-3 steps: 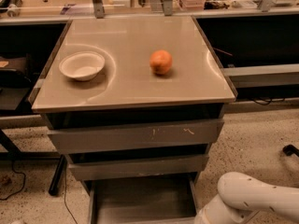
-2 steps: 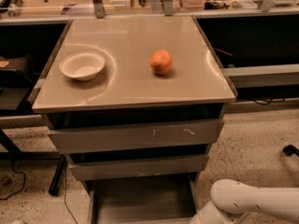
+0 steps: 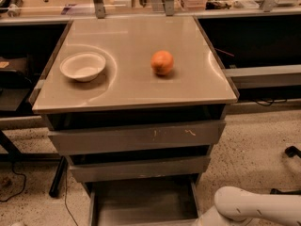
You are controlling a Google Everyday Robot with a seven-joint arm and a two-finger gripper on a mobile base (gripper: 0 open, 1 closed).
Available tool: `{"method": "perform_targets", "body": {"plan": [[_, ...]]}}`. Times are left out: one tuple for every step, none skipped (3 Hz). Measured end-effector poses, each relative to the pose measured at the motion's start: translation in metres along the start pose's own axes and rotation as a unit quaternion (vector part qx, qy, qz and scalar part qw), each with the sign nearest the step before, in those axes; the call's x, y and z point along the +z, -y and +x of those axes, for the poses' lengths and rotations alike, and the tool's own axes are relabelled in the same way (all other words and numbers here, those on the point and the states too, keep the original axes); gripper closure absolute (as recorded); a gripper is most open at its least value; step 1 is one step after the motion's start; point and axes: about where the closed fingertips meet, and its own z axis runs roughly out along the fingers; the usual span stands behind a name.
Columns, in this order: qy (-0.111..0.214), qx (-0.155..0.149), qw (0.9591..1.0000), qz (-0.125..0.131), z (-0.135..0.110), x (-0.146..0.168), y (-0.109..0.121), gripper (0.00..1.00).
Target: Close bottom drawer
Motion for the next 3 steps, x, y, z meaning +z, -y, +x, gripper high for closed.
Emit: {"method": "perform_targets", "body": {"plan": [[0.048,0.023,0.9986,-0.008,0.0,0.028,0.042,1.0],[0.074,0.044,0.9963,-0.008,0.001,0.046,0.075,1.0],[0.078,0.074,0.994,-0.02,0.005,0.071,0.099,1.0]]}}
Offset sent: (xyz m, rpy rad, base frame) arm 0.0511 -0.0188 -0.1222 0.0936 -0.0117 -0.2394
